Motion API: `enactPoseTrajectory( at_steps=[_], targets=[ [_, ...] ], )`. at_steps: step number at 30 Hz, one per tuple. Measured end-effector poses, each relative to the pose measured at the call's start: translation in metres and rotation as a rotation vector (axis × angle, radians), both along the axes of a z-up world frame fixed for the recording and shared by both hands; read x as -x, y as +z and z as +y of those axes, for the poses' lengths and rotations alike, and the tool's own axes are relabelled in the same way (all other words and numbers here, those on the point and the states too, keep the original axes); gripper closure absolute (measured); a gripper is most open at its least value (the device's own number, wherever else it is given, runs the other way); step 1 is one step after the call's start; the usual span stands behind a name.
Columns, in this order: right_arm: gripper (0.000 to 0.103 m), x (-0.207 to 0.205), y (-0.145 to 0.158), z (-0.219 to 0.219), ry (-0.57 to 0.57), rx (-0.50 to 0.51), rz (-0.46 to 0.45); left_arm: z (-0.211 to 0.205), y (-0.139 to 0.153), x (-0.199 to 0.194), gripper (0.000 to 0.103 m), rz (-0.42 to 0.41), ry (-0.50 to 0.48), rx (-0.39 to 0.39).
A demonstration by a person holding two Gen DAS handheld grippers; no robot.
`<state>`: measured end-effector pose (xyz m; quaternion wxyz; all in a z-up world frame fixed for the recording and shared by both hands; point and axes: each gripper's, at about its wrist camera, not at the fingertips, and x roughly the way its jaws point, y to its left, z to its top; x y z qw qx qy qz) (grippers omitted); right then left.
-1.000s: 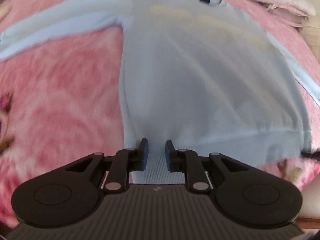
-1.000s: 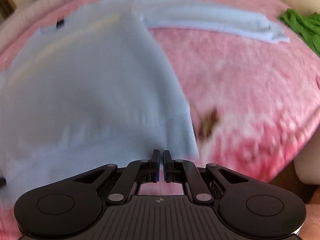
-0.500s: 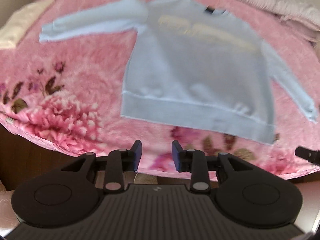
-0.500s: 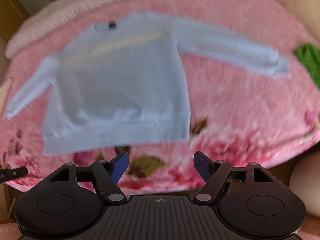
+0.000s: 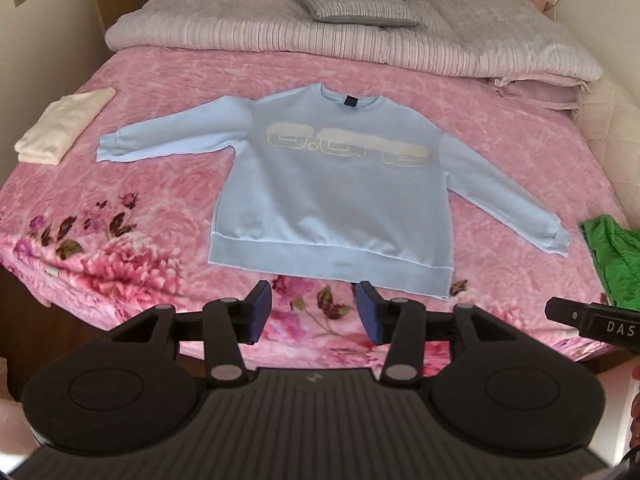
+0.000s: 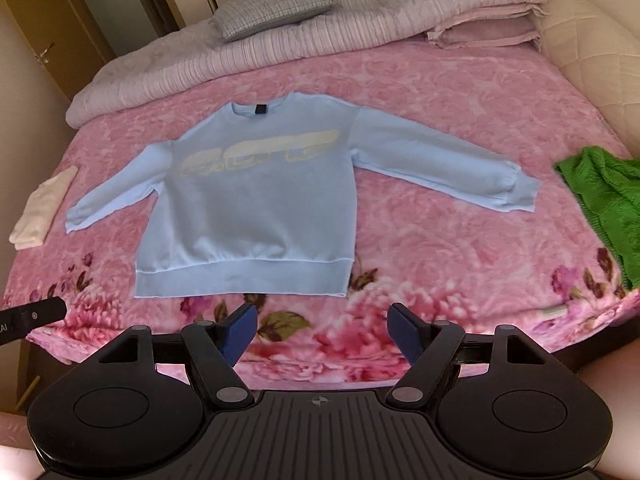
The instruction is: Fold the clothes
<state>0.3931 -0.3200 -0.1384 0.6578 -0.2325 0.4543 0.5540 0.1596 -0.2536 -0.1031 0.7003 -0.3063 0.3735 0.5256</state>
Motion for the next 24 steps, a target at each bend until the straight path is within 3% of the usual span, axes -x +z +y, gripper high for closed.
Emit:
enactPoseTrajectory(
  at_steps=[12,24],
  targets=[
    [0.028,0.005,0.018,-0.044,0.061,-0.006,0.015,-0.058,0.016,-0.015,0.060,0.056,-0.018,-0.019],
    [0.028,0.008,0.025,-0.059,0.067,0.011,-0.008,-0.078,0.021,-0.016,0.060,0.065,-0.022,-0.026]
  ],
)
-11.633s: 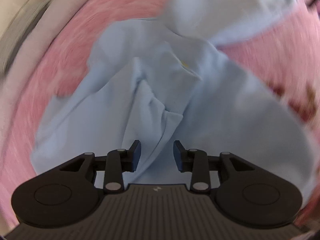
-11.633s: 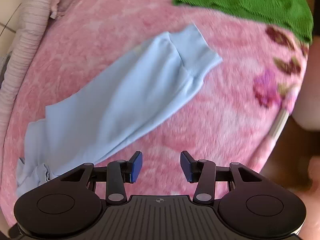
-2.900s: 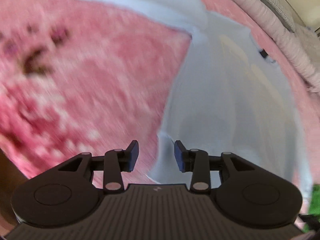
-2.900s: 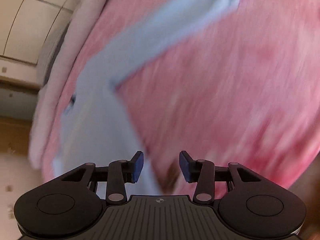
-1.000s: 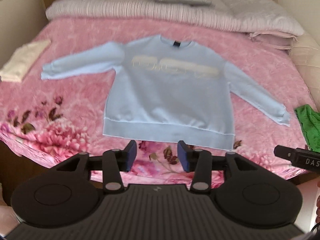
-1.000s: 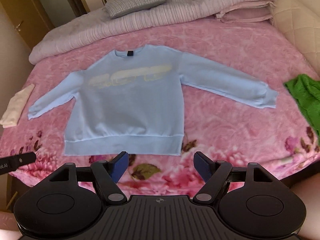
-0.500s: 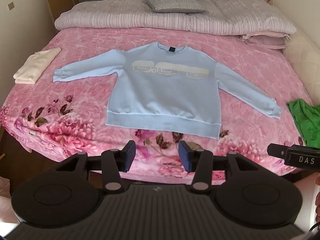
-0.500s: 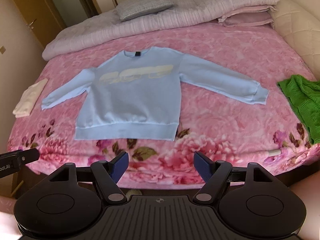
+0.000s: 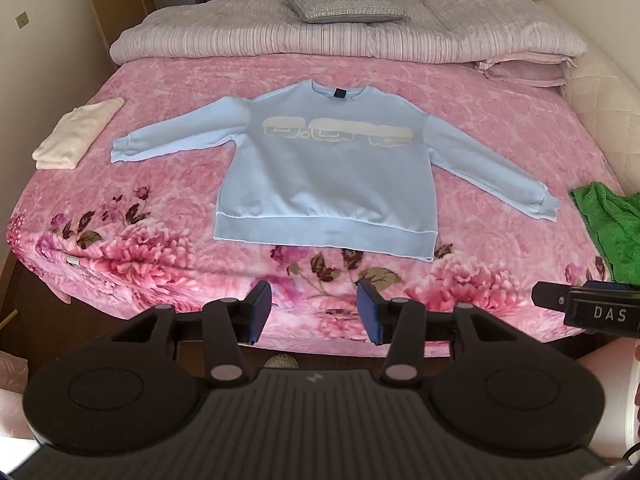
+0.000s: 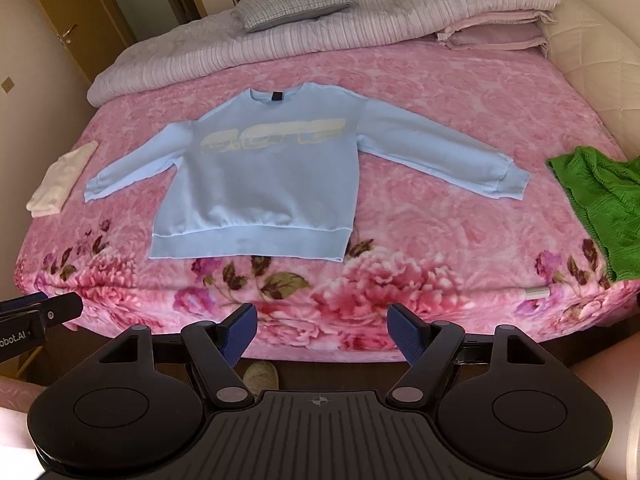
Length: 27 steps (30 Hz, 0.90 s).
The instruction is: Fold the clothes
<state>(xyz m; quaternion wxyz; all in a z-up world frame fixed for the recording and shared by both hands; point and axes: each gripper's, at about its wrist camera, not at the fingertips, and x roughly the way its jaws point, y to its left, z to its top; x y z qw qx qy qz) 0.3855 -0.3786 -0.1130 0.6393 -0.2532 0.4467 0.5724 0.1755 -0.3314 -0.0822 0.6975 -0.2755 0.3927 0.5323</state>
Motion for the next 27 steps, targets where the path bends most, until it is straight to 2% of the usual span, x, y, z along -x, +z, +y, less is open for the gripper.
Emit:
enactPoseTrajectory(
  at_steps=[15,27],
  targets=[
    [0.028,0.006,0.015,0.001,0.013,-0.029,-0.026,-0.002,0.003,0.009,0.060,-0.005,0.014,-0.007],
    [0.028,-0.003,0.011,0.016,0.016,-0.026,-0.019,0.007,-0.006,0.005,0.059,-0.006,0.053,0.009]
  ],
)
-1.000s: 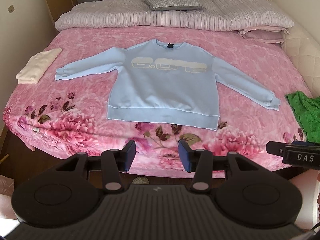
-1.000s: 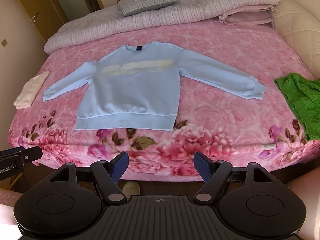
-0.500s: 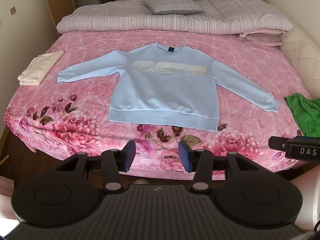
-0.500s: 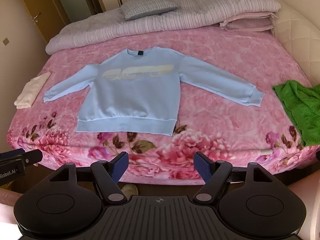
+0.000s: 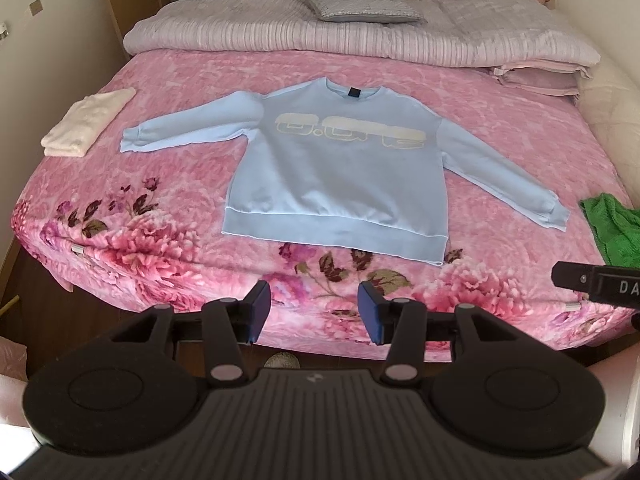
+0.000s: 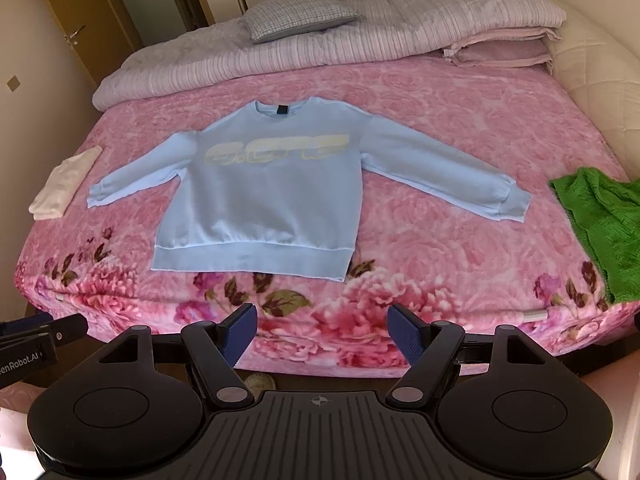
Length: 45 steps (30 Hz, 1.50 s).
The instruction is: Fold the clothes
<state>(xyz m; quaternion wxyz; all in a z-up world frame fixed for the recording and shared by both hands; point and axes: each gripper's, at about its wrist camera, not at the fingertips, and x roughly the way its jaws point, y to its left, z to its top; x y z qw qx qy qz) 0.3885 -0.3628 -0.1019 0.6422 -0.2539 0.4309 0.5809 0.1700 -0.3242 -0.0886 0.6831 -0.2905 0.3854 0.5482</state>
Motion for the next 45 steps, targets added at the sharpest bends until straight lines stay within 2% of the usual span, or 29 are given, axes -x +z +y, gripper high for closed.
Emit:
enactPoseTrajectory(
  at_steps=[8,16,23,26,29,33,37,40,45],
  targets=[
    [0.028,-0.009,-0.005,0.023,0.006,-0.005,0.003,0.018,-0.006,0.001,0.059,-0.012,0.030,-0.004],
    [0.028,0.000,-0.018,0.067,0.020,0.022,-0.001,0.060,-0.019,0.016,0.057,-0.018,0.065,0.022],
    [0.028,0.028,-0.029,0.128,-0.005,0.056,-0.009,0.125,-0.035,0.043,0.057,-0.045,0.068,0.066],
    [0.028,0.036,-0.032,0.160,-0.044,0.036,0.006,0.165,-0.039,0.066,0.057,-0.099,0.078,0.076],
    [0.028,0.034,-0.036,0.190,-0.124,-0.051,0.091,0.206,-0.046,0.097,0.057,-0.165,0.100,0.090],
    [0.028,0.018,-0.049,0.222,-0.251,-0.157,0.237,0.260,-0.060,0.150,0.057,-0.270,0.165,0.093],
    [0.028,0.010,-0.066,0.255,-0.326,-0.140,0.320,0.313,-0.089,0.205,0.057,-0.383,0.280,0.127],
    [0.028,0.015,-0.081,0.279,-0.349,-0.090,0.318,0.351,-0.121,0.240,0.057,-0.452,0.387,0.163],
    [0.028,0.032,-0.118,0.308,-0.370,0.023,0.254,0.400,-0.182,0.285,0.059,-0.502,0.572,0.214]
  ],
)
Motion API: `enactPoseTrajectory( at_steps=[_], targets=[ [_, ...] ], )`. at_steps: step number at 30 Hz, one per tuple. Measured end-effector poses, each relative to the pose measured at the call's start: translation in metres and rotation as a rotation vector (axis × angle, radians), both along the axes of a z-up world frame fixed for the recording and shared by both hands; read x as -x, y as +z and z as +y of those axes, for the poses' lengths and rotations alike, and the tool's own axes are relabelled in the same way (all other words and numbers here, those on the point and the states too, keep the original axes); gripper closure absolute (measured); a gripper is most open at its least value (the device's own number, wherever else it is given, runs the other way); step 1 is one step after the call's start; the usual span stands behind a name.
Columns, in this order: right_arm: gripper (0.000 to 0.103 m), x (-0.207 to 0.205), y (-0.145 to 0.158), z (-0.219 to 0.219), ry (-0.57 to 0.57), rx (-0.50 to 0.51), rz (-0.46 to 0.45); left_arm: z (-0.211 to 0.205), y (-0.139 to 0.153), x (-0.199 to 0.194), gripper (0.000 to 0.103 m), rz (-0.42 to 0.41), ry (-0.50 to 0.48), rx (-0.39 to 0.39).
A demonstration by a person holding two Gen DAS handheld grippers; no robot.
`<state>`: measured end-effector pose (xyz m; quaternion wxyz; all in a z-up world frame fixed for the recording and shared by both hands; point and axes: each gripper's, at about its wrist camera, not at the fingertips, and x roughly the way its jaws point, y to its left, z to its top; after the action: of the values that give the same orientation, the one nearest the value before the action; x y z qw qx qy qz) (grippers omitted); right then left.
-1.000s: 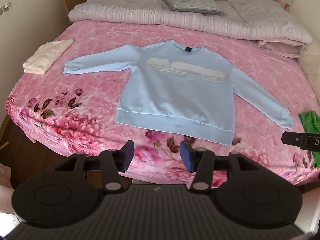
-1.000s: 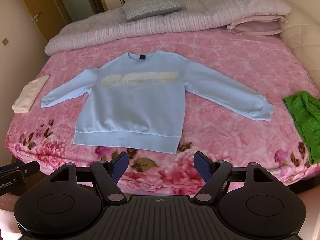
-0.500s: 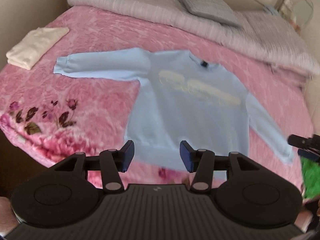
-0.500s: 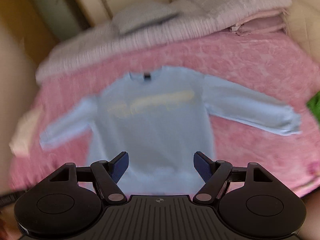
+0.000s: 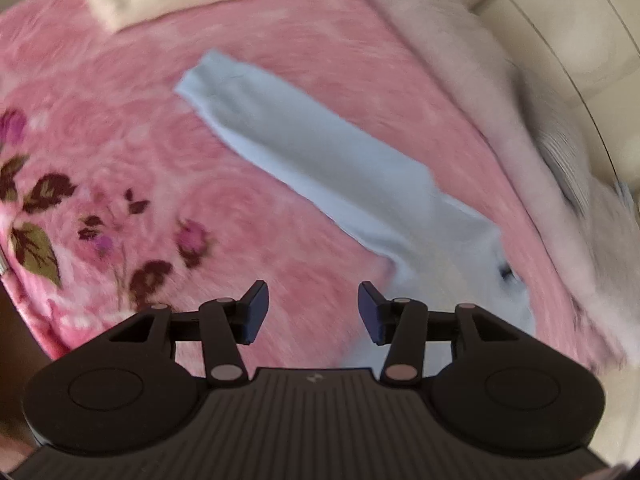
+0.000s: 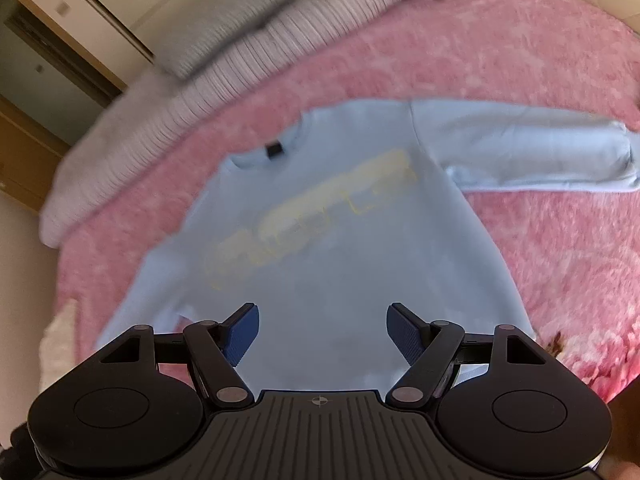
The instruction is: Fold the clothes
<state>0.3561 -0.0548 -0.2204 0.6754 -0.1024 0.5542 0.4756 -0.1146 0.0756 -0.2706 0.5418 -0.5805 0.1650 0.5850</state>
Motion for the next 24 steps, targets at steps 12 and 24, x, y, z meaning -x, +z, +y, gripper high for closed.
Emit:
enactPoseTrajectory(
  at_steps=[12,24],
  targets=[
    [0.028,-0.008,-0.086,0.073,-0.032,0.093,-0.032,0.081,-0.112,0.075,0.059,-0.125,0.368,-0.054],
    [0.028,-0.036,-0.147,0.060,-0.013,0.195,0.009,0.121,-0.143,0.085,0.101,-0.065,0.481,-0.193]
  ],
)
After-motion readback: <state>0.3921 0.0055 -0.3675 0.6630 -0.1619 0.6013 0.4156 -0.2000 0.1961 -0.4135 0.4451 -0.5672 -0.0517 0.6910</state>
